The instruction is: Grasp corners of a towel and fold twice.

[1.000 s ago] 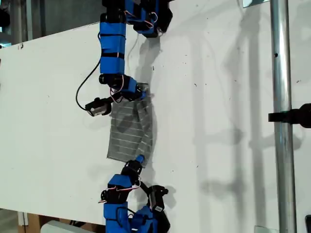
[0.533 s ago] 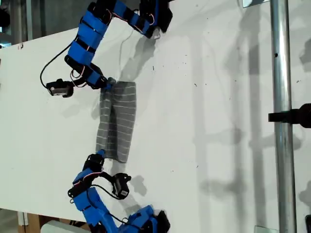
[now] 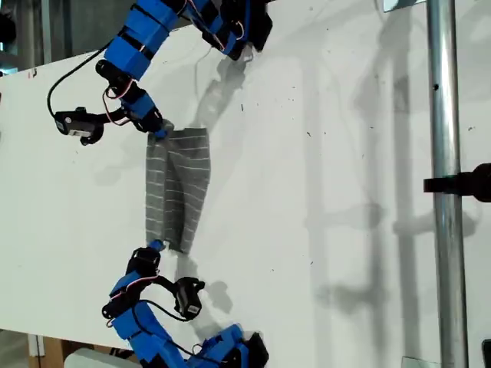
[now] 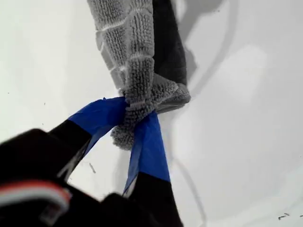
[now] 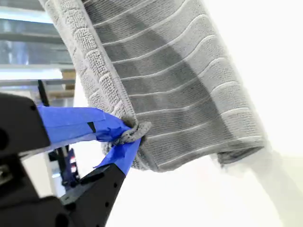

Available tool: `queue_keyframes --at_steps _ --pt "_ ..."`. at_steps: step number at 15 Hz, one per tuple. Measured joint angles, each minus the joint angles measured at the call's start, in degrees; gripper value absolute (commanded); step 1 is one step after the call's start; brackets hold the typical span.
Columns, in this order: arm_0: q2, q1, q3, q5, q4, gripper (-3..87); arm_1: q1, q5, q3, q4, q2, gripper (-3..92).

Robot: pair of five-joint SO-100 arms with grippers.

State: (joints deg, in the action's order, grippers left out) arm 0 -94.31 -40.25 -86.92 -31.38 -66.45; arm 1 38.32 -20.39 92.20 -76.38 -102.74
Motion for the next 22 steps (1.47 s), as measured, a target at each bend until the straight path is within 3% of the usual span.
queue_keyframes --at_steps 4,7,11,14,16,22 --pt "-3.3 2.7 -14.6 -5.6 4.5 -2.7 -4.6 -5.4 7.6 1.5 0.9 -0.3" --pt "-4.5 3.3 -16.3 -6.5 4.4 -2.7 -3.4 -5.4 10.3 3.8 2.1 -0.3" --pt "-6.0 -2.4 -8.7 0.0 1.2 -2.7 6.9 -0.4 1.8 3.8 2.2 -0.3" --pt "-8.8 -4.1 -4.8 3.3 0.4 -2.7 8.4 2.0 -1.8 4.0 0.8 -0.3" --pt "-9.5 -4.1 -6.2 2.1 0.8 -2.7 7.6 1.4 -1.3 4.0 -0.4 -0.3" --pt "1.6 0.3 -19.4 -4.1 11.3 -2.7 -3.6 -10.2 18.4 9.6 3.5 -0.3"
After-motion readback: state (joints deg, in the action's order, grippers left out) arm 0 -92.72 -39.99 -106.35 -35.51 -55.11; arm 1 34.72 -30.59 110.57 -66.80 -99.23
